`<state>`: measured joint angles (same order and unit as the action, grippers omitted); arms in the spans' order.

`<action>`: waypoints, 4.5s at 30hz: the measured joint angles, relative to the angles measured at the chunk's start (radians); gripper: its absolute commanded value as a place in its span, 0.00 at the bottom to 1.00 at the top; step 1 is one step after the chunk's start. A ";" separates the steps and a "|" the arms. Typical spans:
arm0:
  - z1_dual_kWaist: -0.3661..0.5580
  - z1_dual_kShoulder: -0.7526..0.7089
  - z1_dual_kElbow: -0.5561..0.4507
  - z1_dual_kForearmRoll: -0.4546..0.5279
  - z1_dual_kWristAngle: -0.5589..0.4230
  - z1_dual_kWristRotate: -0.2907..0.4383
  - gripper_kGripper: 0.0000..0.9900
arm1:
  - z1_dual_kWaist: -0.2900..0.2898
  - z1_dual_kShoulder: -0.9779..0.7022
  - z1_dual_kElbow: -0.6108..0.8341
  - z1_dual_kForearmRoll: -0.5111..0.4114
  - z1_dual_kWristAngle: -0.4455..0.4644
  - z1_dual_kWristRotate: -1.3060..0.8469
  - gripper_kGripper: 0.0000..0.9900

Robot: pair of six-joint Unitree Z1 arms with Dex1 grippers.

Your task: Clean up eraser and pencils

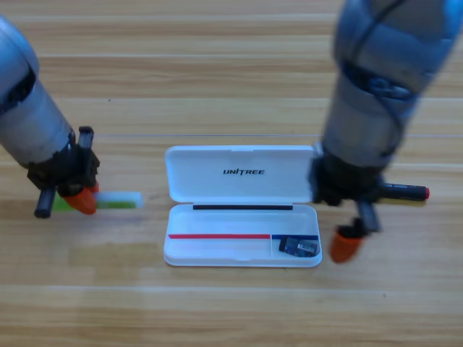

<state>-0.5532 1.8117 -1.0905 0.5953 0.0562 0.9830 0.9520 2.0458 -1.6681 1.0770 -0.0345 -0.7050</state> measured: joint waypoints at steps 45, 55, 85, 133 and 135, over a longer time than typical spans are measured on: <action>-0.339 0.149 -0.371 0.240 -0.006 -0.221 0.00 | -0.338 0.058 0.118 -0.196 -0.014 -0.270 0.92; -0.356 0.177 -0.425 0.240 -0.041 -0.235 0.00 | -0.352 0.145 0.063 -0.196 -0.021 -0.293 0.90; -0.356 0.212 -0.354 0.157 -0.042 -0.242 0.00 | -0.363 0.177 0.029 -0.180 -0.024 -0.346 0.00; -0.357 0.237 -0.335 0.117 -0.042 -0.242 0.00 | -0.359 -0.070 0.253 -0.142 -0.011 -0.316 0.00; -0.357 0.237 -0.335 0.117 -0.042 -0.242 0.00 | -0.353 -0.073 0.254 -0.139 -0.011 -0.307 0.00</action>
<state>-0.9098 2.0484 -1.4257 0.7125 0.0144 0.7411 0.5992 1.9726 -1.4136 0.9381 -0.0454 -1.0124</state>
